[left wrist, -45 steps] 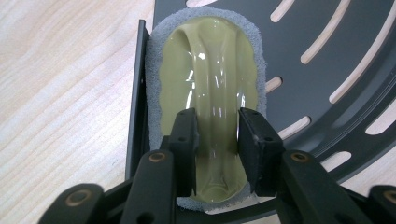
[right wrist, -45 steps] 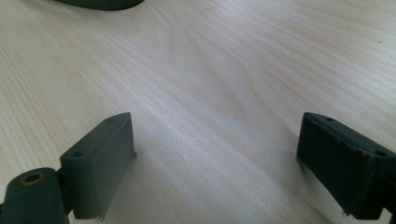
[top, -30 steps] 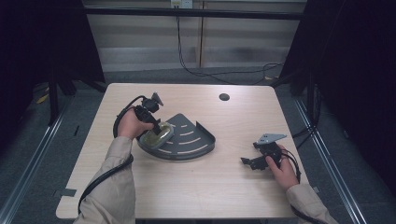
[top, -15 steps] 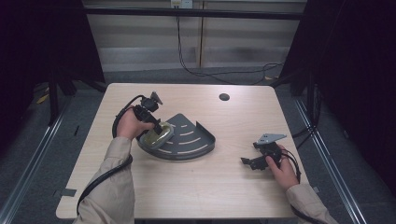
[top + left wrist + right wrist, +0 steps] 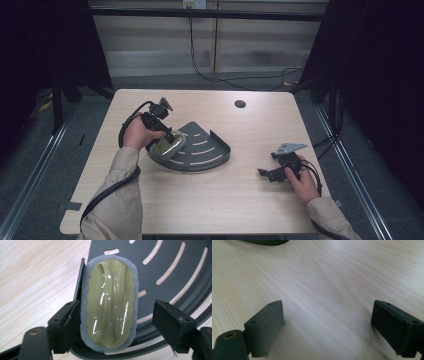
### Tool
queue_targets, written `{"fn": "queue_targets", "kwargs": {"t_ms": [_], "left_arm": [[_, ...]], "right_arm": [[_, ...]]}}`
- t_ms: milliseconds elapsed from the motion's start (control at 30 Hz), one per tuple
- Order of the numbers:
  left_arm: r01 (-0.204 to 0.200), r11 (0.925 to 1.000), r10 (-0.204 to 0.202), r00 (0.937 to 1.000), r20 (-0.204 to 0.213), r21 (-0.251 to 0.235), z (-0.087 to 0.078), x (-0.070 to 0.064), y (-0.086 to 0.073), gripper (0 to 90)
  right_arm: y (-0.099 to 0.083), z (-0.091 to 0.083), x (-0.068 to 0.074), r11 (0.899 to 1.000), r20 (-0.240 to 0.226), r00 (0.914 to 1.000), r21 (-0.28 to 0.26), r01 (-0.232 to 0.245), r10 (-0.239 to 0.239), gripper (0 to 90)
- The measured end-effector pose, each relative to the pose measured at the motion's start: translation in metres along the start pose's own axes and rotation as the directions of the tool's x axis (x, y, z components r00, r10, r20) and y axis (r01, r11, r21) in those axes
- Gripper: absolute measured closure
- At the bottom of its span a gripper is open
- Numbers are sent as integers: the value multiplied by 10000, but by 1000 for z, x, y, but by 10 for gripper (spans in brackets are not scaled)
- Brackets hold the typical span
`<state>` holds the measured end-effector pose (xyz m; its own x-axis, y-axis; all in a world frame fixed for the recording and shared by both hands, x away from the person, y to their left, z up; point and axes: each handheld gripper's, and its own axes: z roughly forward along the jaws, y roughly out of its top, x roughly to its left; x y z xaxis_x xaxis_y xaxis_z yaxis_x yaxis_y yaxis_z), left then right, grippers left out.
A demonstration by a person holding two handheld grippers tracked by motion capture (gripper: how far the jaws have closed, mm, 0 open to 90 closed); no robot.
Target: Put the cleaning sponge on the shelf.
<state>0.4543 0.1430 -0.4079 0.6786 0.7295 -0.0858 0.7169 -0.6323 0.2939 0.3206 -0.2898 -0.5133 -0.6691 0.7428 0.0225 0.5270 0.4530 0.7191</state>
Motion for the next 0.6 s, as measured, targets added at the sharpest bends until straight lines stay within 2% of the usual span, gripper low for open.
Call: {"fn": "queue_targets", "kwargs": {"t_ms": [600], "left_arm": [[378,9990,-385,9988,305,231,-12,-2,-6,177]], "right_arm": [[0,0,0,10000,-2,10000,2,-3,3,108]]}}
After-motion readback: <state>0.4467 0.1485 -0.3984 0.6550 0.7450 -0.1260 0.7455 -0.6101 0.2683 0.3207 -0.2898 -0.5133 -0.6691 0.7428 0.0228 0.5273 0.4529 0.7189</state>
